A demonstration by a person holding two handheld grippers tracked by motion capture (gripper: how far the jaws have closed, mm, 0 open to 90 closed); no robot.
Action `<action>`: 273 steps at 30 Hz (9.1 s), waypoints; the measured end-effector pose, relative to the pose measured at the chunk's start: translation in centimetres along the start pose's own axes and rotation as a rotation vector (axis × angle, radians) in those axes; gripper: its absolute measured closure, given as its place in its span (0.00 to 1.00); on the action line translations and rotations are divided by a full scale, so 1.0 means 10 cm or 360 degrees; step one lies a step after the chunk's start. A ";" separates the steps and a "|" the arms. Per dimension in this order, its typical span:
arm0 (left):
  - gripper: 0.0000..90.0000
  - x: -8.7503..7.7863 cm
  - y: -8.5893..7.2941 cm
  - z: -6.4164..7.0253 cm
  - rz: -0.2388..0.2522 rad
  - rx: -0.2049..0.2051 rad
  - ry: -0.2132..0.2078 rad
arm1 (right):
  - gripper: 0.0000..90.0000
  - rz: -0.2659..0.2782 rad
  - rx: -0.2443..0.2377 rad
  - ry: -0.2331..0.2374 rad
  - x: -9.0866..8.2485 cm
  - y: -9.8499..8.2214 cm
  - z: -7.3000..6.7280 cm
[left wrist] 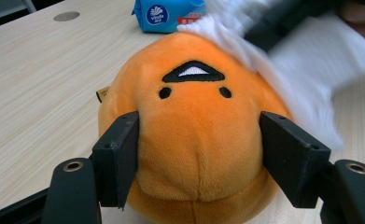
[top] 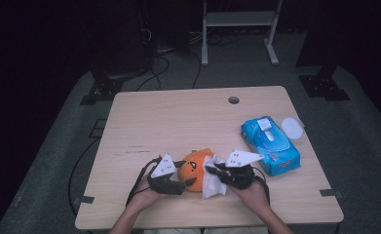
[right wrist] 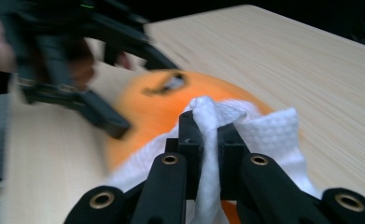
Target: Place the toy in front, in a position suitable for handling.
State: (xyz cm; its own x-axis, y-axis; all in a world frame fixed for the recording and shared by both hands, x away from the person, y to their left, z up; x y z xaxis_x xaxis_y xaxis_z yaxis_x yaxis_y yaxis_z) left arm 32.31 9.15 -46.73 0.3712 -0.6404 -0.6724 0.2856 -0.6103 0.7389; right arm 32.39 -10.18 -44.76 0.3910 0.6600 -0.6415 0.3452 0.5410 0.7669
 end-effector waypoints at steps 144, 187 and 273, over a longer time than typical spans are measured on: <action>0.41 0.03 -0.05 -0.01 0.0009 -0.0070 -0.0004 | 0.93 -0.0091 0.0048 -0.0053 -0.17 -0.14 0.10; 0.12 -0.03 0.05 -0.05 0.0061 -0.0290 -0.0109 | 0.94 -0.0111 -0.0029 -0.0031 -0.10 -0.11 0.01; 0.20 0.09 0.13 0.19 0.0109 -0.0091 -0.0037 | 0.93 -0.0066 0.0130 0.0047 -0.28 -0.09 0.28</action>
State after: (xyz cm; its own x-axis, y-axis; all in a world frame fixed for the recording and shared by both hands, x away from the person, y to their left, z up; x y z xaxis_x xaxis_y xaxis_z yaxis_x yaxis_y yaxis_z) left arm 31.39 6.88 -46.47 0.3710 -0.6907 -0.6207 0.3105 -0.5377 0.7839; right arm 33.33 -14.02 -43.70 0.3502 0.6536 -0.6709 0.4293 0.5246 0.7352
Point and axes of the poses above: each handheld gripper's, and its own axes: x roughly forward along the jaws, y roughly out of its top, z roughly to its right, the point moved 5 cm from there along x, roughly forward along the jaws, and after that the axes turned 14 degrees about -z, right-handed, at the moved point
